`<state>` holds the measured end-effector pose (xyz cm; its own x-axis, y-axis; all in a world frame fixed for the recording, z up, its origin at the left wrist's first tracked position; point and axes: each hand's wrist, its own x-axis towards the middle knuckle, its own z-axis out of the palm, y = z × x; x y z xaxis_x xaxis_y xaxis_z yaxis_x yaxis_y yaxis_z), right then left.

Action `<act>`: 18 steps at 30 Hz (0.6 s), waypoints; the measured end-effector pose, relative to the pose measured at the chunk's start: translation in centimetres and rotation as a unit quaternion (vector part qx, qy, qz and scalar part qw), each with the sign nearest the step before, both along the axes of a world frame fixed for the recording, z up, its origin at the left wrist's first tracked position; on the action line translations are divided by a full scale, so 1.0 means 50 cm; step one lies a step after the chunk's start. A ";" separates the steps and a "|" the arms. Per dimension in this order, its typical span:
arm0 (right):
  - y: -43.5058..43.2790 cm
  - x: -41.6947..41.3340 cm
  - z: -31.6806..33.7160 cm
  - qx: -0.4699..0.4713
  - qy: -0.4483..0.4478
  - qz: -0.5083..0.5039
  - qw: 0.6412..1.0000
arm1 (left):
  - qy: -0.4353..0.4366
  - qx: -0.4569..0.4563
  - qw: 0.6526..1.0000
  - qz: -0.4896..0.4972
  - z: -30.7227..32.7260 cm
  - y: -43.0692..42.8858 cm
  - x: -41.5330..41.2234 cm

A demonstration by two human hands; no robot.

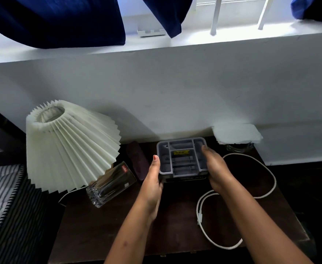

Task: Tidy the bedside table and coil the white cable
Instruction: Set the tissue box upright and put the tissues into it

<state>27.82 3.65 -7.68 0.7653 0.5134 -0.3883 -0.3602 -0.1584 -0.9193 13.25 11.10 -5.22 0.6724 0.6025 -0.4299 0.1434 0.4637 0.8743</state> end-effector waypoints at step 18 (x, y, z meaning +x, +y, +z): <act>-0.022 0.027 -0.002 -0.081 -0.186 0.009 0.979 | -0.006 0.057 0.998 0.024 -0.028 0.005 0.014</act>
